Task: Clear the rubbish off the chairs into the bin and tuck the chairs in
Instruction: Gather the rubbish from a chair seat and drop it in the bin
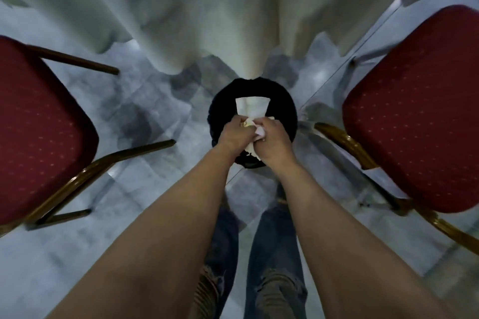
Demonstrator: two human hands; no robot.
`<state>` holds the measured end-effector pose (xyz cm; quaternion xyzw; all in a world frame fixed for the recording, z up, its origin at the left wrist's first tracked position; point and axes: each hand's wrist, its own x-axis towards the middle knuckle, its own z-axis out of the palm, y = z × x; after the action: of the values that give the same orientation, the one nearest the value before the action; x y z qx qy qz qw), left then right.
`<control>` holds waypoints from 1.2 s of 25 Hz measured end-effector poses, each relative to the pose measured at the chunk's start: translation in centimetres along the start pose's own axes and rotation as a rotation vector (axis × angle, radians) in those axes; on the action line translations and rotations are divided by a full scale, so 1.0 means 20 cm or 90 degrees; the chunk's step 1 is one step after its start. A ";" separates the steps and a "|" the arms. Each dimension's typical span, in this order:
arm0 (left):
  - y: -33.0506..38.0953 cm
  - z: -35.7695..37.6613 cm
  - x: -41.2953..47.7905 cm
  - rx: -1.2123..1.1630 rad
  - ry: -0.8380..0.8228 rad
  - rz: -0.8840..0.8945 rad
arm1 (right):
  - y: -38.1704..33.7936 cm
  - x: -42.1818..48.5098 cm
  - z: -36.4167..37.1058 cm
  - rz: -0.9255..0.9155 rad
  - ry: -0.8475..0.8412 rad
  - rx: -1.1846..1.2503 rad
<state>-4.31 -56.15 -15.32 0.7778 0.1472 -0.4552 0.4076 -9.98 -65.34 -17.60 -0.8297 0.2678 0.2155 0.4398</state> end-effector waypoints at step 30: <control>-0.14 -0.57 -1.04 0.356 0.203 0.154 | -0.71 -0.86 -0.26 -0.183 -0.036 -0.425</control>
<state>-10.60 -42.71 3.29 0.9327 -0.0147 -0.2990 0.2013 -13.48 -58.57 4.09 -0.9505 0.0514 0.2497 0.1777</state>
